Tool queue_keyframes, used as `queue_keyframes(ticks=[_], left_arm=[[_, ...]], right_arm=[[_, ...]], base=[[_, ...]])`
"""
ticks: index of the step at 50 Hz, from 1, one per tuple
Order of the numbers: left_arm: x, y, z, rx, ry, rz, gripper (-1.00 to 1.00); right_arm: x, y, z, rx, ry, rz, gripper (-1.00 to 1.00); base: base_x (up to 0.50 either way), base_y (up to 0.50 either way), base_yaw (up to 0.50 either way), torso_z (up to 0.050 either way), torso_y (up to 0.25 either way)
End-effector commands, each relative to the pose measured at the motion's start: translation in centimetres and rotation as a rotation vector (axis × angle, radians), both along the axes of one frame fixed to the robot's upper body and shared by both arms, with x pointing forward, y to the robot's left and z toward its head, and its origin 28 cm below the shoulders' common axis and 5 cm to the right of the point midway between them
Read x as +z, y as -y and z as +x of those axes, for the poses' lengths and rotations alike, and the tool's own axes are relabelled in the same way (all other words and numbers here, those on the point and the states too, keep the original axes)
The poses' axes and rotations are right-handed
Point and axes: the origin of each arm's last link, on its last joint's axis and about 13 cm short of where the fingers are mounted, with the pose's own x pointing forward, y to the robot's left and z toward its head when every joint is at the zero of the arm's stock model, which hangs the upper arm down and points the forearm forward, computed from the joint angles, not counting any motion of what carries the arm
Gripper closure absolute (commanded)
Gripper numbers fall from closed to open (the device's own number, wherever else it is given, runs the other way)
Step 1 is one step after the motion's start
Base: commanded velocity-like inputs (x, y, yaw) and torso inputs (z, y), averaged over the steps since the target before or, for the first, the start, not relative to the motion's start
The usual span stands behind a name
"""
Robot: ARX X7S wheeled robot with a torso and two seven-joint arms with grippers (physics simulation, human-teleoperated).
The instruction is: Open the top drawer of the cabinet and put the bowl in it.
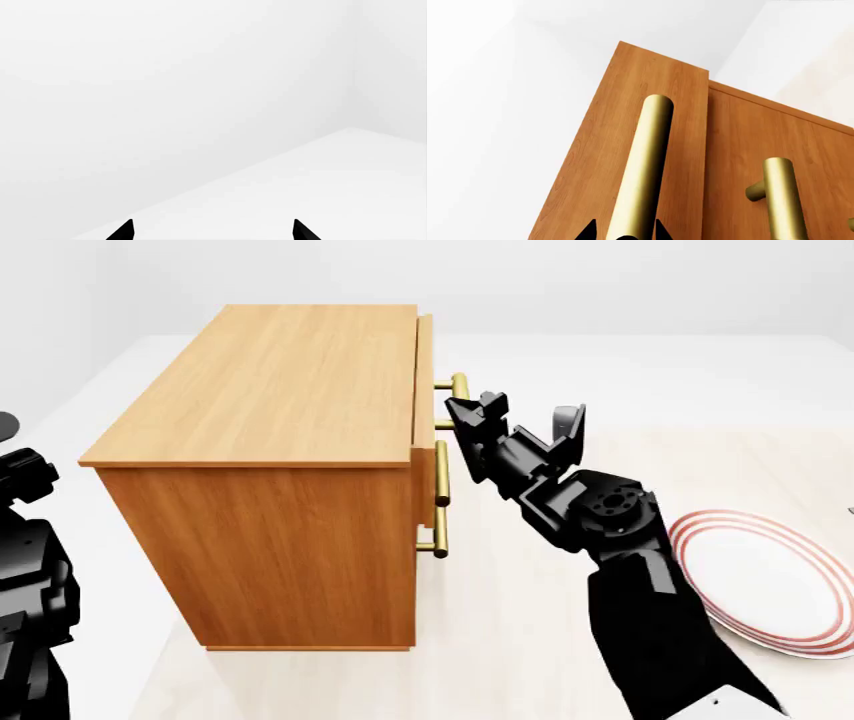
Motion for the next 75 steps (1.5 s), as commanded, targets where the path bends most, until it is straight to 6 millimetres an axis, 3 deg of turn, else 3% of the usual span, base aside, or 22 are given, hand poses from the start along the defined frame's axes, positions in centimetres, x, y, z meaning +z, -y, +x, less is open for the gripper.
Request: queue_keyframes(ticks=[1,75], left_arm=[[0.0,0.0,0.0,-0.001,0.000,0.000,-1.00],[0.0,0.0,0.0,-0.003,-0.001,-0.002,-1.00]], right_arm=[[1.5,2.4,0.7,-0.113,0.024,0.064,1.00],[2.4,8.2,0.6,-0.267,0.078,0.100,1.00]], base=[[0.01,0.00,0.00,0.000,0.000],[0.01,0.00,0.00,0.000,0.000]])
